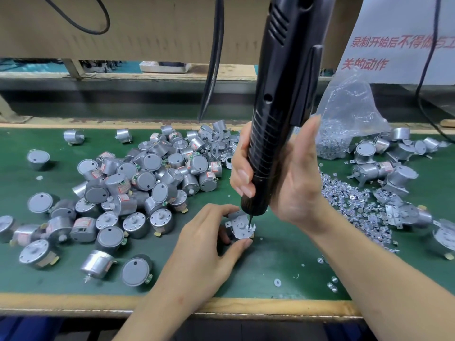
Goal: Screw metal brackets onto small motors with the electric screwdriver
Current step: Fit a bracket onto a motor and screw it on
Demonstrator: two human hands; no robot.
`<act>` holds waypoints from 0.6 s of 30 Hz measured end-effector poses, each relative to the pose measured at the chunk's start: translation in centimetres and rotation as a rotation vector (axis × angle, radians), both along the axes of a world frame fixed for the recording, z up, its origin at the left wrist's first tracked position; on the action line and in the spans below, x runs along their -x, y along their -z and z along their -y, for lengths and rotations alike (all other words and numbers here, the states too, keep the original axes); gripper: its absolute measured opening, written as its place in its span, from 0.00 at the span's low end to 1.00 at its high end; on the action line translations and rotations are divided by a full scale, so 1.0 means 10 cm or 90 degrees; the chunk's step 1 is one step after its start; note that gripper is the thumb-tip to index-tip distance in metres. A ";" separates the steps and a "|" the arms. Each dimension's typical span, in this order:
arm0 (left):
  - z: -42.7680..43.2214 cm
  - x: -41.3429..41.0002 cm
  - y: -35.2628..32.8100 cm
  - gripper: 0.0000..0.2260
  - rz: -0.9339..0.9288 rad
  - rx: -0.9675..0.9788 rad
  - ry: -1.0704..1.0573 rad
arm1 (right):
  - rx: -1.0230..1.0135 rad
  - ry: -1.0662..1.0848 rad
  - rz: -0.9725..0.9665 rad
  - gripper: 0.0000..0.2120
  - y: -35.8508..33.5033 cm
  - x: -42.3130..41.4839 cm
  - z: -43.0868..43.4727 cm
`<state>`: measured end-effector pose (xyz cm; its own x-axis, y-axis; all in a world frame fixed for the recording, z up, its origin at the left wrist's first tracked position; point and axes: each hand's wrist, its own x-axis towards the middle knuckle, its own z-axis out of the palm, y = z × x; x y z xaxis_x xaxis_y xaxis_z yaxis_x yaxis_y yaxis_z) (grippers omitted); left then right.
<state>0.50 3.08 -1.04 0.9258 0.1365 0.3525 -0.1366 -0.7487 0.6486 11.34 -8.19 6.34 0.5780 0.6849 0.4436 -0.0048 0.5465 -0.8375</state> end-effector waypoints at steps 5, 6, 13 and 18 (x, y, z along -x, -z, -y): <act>0.00 0.00 -0.01 0.17 0.001 -0.004 -0.001 | -0.010 -0.018 -0.005 0.33 0.01 0.02 -0.02; 0.00 0.00 -0.01 0.17 0.001 -0.005 -0.002 | -0.012 -0.024 -0.007 0.33 0.02 0.03 -0.02; 0.01 0.00 -0.02 0.17 0.002 -0.007 -0.003 | -0.012 -0.044 -0.018 0.32 0.03 0.03 -0.02; 0.01 0.00 -0.02 0.17 0.004 -0.007 -0.003 | -0.023 -0.043 -0.014 0.33 0.05 0.05 -0.03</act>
